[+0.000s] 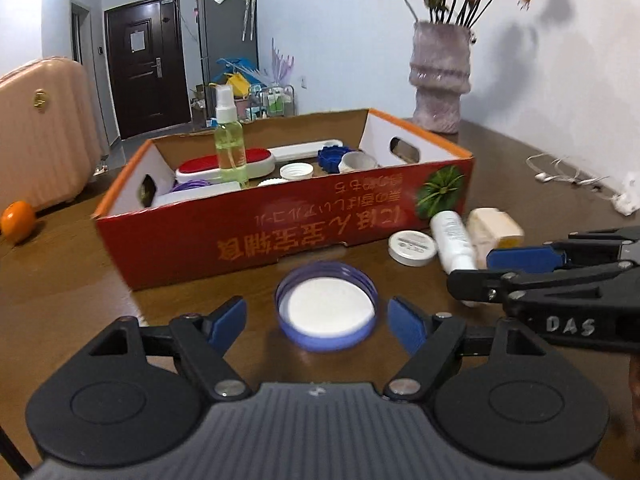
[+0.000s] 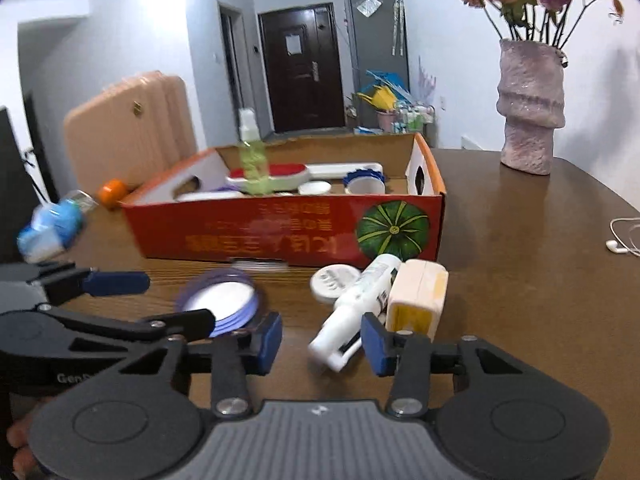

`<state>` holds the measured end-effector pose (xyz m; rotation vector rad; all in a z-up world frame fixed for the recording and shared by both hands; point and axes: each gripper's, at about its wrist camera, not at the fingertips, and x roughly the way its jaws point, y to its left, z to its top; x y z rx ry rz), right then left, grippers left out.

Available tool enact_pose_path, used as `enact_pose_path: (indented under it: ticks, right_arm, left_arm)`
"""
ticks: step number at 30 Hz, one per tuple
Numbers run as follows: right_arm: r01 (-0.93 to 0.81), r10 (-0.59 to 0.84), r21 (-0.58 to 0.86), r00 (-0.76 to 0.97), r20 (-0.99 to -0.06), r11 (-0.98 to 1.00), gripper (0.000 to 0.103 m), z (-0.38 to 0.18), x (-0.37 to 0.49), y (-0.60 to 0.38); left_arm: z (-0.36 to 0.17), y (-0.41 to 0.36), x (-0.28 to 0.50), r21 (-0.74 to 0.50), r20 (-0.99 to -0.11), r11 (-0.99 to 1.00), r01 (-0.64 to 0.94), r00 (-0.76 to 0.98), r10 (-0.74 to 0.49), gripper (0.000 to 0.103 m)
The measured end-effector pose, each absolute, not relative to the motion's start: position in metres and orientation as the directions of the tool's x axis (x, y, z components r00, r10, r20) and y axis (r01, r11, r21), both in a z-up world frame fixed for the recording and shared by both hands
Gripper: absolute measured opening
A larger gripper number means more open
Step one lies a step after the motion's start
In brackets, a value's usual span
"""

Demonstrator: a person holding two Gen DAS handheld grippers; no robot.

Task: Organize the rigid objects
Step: 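Grasp the blue-rimmed white lid with the left tool while the right tool grasps the white spray bottle, then place the lid and spray bottle into the box and open both tools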

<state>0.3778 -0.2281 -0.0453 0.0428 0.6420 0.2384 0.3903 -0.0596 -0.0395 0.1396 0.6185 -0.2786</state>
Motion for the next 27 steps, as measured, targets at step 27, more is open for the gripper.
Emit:
enact_pose_path:
  ticks: [27]
  right_arm:
    - [-0.382, 0.299, -0.025, 0.762, -0.574, 0.924, 0.013, 0.016, 0.254, -0.212]
  left_arm:
    - [-0.039, -0.002, 0.238, 0.034, -0.574, 0.979, 0.201, 0.806, -0.146, 0.067]
